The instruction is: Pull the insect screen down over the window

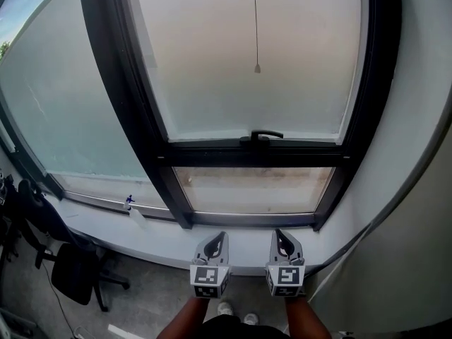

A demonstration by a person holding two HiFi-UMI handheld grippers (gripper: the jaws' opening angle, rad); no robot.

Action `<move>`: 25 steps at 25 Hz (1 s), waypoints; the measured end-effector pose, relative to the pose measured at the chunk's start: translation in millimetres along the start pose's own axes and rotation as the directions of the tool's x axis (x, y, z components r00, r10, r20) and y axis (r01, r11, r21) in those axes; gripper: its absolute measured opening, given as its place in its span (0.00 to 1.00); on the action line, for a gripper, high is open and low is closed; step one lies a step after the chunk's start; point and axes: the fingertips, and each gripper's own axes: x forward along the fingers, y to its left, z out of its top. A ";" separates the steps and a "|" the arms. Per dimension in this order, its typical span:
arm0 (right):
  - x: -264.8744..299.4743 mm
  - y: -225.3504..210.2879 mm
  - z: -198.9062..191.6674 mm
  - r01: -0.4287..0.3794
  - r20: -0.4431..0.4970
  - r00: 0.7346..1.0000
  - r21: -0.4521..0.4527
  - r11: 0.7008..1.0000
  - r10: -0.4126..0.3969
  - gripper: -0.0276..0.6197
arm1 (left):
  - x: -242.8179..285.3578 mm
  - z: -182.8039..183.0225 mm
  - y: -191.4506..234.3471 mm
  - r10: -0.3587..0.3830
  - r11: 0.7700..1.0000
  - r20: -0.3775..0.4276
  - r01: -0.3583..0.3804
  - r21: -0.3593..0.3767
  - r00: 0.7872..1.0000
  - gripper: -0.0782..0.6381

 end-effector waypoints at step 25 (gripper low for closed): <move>154.5 -34.5 35.9 0.092 0.009 0.996 -0.032 0.995 -0.092 0.05 | 161.9 30.0 70.4 -0.106 0.994 0.066 0.109 -0.032 0.992 0.11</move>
